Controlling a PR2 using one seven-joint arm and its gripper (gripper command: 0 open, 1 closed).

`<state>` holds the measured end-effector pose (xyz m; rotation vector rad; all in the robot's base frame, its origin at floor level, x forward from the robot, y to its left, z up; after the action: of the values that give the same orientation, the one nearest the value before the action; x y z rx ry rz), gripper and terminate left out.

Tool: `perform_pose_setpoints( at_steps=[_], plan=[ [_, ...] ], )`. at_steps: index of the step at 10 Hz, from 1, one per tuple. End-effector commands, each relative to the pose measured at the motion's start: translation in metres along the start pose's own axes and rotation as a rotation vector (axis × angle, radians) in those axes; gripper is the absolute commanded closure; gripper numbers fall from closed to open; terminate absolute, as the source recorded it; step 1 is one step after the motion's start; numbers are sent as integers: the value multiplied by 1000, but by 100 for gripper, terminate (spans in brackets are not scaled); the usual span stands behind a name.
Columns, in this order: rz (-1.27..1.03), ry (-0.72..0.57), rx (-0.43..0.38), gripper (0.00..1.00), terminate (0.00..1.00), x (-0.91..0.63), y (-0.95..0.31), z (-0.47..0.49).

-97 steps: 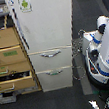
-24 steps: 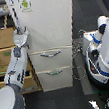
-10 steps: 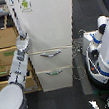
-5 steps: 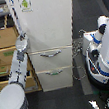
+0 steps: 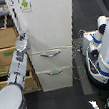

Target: Opening the fridge

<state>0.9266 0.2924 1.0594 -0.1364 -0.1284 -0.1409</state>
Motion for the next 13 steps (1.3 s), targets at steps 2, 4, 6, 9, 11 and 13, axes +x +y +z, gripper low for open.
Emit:
perform_pose_setpoints(
  at_steps=[2, 4, 6, 9, 11, 13],
  plan=[
    [-243, -26, -21, 100, 0, -104, -80, 44],
    [-352, -78, -48, 100, 0, -154, -133, 94],
    [-456, -124, -67, 100, 0, -198, -184, 137],
    [-694, -218, -101, 100, 0, -302, -315, 231],
    [-860, -225, -142, 100, 0, -387, -394, 277],
    [-993, -204, -206, 100, 0, -447, -474, 299]
  ],
)
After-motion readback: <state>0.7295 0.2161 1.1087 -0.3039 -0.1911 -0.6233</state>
